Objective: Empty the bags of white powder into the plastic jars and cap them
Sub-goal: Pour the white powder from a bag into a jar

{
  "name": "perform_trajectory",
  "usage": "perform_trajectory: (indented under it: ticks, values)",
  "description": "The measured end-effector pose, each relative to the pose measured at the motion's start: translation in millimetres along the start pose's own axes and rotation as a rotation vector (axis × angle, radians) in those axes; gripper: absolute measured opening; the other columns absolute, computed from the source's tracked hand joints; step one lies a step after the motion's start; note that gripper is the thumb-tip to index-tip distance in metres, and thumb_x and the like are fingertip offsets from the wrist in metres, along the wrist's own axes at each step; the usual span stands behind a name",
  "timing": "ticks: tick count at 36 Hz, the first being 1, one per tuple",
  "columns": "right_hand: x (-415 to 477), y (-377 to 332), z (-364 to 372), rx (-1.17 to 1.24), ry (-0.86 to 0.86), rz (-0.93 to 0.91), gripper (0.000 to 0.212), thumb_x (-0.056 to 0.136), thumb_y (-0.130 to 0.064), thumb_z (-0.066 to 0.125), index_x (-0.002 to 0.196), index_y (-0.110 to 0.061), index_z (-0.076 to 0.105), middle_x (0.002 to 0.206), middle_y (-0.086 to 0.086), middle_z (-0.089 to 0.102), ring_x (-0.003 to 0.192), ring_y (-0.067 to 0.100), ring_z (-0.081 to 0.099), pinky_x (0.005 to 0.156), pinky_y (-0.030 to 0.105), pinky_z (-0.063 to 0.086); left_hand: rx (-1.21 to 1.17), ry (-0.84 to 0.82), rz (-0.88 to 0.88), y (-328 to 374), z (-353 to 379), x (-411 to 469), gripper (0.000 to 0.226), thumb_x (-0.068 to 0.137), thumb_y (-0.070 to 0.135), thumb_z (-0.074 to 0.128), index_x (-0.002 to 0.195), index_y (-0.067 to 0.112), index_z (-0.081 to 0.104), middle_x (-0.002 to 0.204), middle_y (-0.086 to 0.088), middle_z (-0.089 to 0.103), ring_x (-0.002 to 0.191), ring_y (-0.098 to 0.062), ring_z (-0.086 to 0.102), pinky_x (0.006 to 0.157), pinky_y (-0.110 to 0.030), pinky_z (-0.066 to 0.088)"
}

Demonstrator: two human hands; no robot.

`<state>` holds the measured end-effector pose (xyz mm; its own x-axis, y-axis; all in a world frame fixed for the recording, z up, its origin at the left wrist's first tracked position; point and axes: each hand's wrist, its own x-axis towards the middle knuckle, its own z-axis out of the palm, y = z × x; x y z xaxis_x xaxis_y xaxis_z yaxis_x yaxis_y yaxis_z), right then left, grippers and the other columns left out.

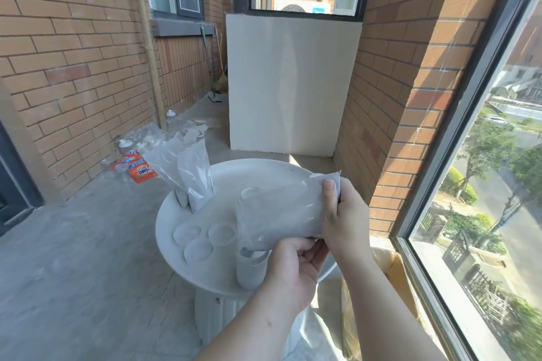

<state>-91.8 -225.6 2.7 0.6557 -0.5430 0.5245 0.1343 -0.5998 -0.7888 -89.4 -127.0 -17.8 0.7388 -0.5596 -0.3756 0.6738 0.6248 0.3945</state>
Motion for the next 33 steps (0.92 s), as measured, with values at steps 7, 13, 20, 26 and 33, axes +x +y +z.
perform_trajectory:
  ticks: [7, 13, 20, 26, 33]
  values:
    - [-0.8, -1.1, -0.1, -0.012, 0.005, -0.005, 0.041, 0.105, -0.048, 0.038, 0.085, -0.017, 0.054, 0.079, -0.003, 0.057, 0.075, 0.016, 0.053, 0.068, 0.037, 0.045, -0.014, -0.006, -0.002, -0.1, 0.0, -0.2, 0.041, 0.084, -0.018, 0.035, 0.105, -0.009, 0.069, 0.101, -0.023, 0.073, 0.081, -0.030, 0.074, 0.065, -0.032, 0.061]
    - [-1.3, -3.5, -0.7, 0.002, -0.001, -0.004, 0.042, 0.103, -0.051, 0.037, 0.086, -0.017, 0.054, 0.082, -0.006, 0.056, 0.076, 0.015, 0.053, 0.068, 0.036, 0.044, -0.010, -0.016, 0.003, 0.7, 0.8, -0.8, 0.042, 0.084, -0.018, 0.036, 0.110, -0.010, 0.068, 0.104, -0.023, 0.073, 0.084, -0.030, 0.074, 0.067, -0.031, 0.061]
    - [-1.2, -2.9, -0.6, 0.006, 0.008, -0.007, 0.049, 0.103, -0.056, 0.028, 0.095, -0.017, 0.058, 0.086, -0.009, 0.059, 0.083, 0.012, 0.056, 0.073, 0.036, 0.046, -0.019, -0.014, 0.011, 0.1, 2.0, -1.2, 0.040, 0.084, -0.017, 0.036, 0.103, -0.008, 0.070, 0.101, -0.022, 0.073, 0.084, -0.029, 0.074, 0.069, -0.032, 0.061]
    - [-2.5, -6.7, -2.2, 0.021, 0.039, -0.017, 0.046, 0.106, -0.047, 0.025, 0.096, -0.017, 0.057, 0.085, -0.007, 0.060, 0.082, 0.011, 0.056, 0.073, 0.036, 0.046, -0.042, -0.012, 0.007, 0.4, 3.4, -1.1, 0.039, 0.083, -0.018, 0.036, 0.097, -0.008, 0.071, 0.097, -0.022, 0.073, 0.080, -0.030, 0.074, 0.066, -0.032, 0.061]
    - [-4.2, -8.7, -4.1, 0.059, 0.062, -0.001, 0.039, 0.104, -0.047, 0.028, 0.095, -0.022, 0.057, 0.084, -0.011, 0.061, 0.082, 0.007, 0.056, 0.070, 0.027, 0.041, -0.045, -0.023, 0.027, 0.3, 3.2, -1.3, 0.039, 0.083, -0.018, 0.036, 0.097, -0.007, 0.071, 0.097, -0.021, 0.073, 0.081, -0.030, 0.074, 0.067, -0.032, 0.061]
